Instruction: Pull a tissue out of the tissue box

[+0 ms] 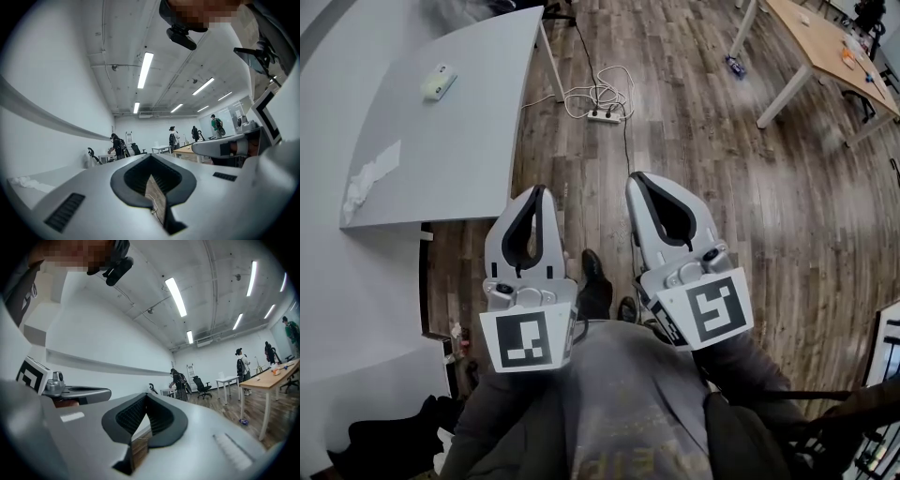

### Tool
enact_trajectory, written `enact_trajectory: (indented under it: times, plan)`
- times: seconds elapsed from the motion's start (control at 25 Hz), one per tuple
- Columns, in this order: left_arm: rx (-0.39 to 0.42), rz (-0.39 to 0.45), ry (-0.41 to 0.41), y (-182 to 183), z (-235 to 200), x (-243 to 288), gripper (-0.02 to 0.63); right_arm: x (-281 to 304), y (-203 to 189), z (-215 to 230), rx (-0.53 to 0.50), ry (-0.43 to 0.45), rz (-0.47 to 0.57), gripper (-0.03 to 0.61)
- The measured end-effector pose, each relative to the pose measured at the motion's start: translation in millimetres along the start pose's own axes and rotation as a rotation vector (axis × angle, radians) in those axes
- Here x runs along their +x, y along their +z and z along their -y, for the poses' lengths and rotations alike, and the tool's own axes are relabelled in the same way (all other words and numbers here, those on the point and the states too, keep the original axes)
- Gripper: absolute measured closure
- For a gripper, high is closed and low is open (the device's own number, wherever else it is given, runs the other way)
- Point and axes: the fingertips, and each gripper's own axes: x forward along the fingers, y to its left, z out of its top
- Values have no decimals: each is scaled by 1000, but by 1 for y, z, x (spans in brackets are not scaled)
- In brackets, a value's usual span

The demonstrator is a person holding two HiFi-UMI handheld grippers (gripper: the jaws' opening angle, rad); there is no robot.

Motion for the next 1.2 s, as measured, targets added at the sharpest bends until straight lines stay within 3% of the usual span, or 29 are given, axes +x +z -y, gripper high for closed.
enact_trajectory:
  times: [0.48, 0.84, 1.2]
  plan:
    - [-38, -34, 13, -53, -91, 149, 615, 174, -45, 51, -11, 50, -65, 577]
    - [-49, -29, 64, -51, -178, 227, 615, 311, -25, 50, -47, 146, -60, 577]
    - [-55, -53, 120, -64, -207, 291, 615, 381, -23, 79, -48, 213, -47, 577]
